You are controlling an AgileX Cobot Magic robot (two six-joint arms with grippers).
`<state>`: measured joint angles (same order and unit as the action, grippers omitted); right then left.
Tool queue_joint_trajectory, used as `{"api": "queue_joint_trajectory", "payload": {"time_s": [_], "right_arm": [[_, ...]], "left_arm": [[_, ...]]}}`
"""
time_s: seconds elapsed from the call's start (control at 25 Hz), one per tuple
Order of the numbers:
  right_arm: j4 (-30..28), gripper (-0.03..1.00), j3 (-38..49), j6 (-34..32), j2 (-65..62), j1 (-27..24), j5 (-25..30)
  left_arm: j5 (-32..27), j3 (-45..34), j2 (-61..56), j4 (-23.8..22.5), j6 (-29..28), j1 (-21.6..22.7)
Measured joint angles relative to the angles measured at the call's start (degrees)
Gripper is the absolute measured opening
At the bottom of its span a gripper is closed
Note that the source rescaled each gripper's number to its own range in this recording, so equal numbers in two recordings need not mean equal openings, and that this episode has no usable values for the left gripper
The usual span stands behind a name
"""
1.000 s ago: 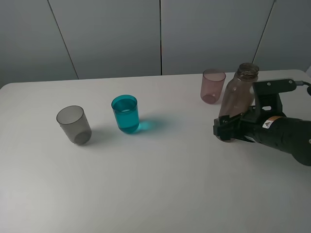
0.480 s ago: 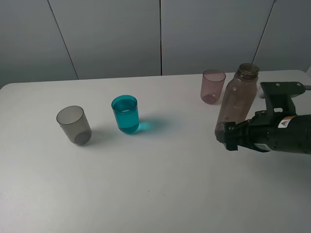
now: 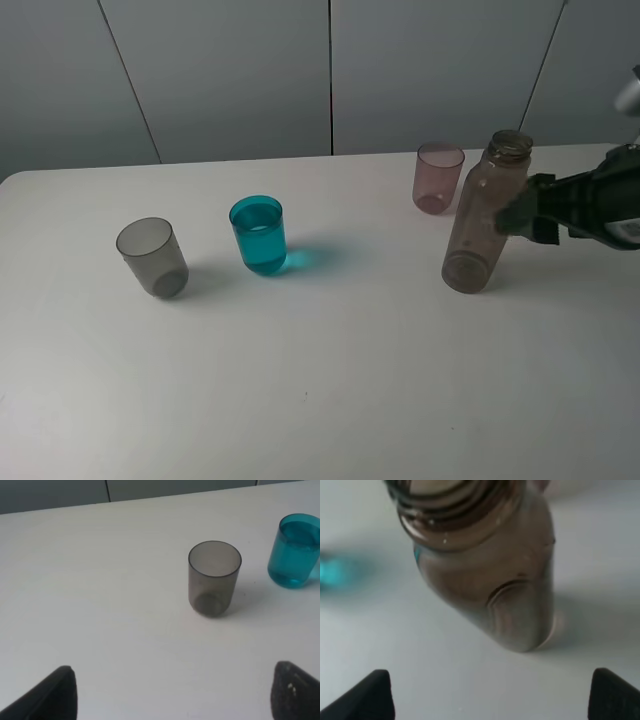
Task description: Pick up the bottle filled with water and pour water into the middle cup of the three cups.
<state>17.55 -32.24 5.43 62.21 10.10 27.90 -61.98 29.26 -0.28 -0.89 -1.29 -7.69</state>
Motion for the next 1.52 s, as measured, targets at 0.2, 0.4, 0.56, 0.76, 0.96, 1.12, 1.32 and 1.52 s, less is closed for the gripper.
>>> {"api": "queue_joint_trajectory", "payload": {"time_s": [0.2,0.4,0.56,0.76,0.96,1.12,1.32,1.52], "right_arm": [[-6.92,0.56,-8.05,1.21,-3.1,-5.17,15.77],[-14.95,0.56,-9.39,1.37,-7.73,-5.51,22.17],[-21.15,0.56,-9.39,-2.51,-10.62,-5.61,28.84],[-19.89,0.56,-9.39,-5.43,-16.07,-5.61,33.86],[-19.58,0.56,-6.9,-7.28,-25.91,-6.15,34.44],[-17.55,0.56,-2.24,-7.77,-34.41,-9.61,34.49],[-16.68,0.56,1.92,-6.51,-46.18,-12.44,33.92],[-16.54,0.56,2.52,-5.01,-55.71,-12.54,33.92]], "left_arm": [[0.0,0.0,0.0,0.0,0.0,0.0],[0.0,0.0,0.0,0.0,0.0,0.0],[0.0,0.0,0.0,0.0,0.0,0.0],[0.0,0.0,0.0,0.0,0.0,0.0],[0.0,0.0,0.0,0.0,0.11,0.0],[0.0,0.0,0.0,0.0,0.11,0.0],[0.0,0.0,0.0,0.0,0.31,0.0],[0.0,0.0,0.0,0.0,0.31,0.0]]}}
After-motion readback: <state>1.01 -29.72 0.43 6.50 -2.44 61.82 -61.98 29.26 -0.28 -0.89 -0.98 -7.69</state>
